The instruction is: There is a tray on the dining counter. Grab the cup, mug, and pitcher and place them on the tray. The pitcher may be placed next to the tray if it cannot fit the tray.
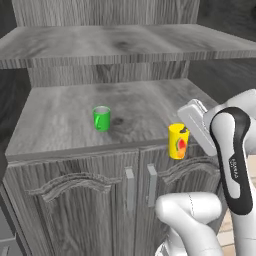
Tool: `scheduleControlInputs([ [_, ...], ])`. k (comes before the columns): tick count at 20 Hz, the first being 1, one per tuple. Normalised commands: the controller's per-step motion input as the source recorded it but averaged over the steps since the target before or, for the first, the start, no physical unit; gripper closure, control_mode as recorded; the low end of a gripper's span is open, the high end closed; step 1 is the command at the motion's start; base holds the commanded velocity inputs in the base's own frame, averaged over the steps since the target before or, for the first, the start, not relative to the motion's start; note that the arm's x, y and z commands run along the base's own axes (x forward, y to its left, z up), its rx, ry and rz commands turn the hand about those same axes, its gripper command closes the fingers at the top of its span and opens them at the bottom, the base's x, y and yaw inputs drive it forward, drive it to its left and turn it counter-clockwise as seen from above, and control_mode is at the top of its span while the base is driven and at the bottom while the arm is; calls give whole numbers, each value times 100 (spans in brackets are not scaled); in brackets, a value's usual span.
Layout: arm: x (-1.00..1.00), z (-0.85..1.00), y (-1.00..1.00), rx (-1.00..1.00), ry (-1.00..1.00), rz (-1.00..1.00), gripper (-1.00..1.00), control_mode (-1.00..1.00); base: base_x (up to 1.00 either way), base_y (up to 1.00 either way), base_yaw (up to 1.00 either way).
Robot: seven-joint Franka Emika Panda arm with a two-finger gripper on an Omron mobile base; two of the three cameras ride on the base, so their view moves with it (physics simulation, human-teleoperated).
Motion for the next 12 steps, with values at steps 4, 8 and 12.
scheduleControlInputs([
  [4,0,0,0,0,0,0,100,100,-74,-1,0],
  [8,0,0,0,0,0,0,100,100,-84,0,7],
  [12,0,0,0,0,0,0,100,100,-67,1,43],
])
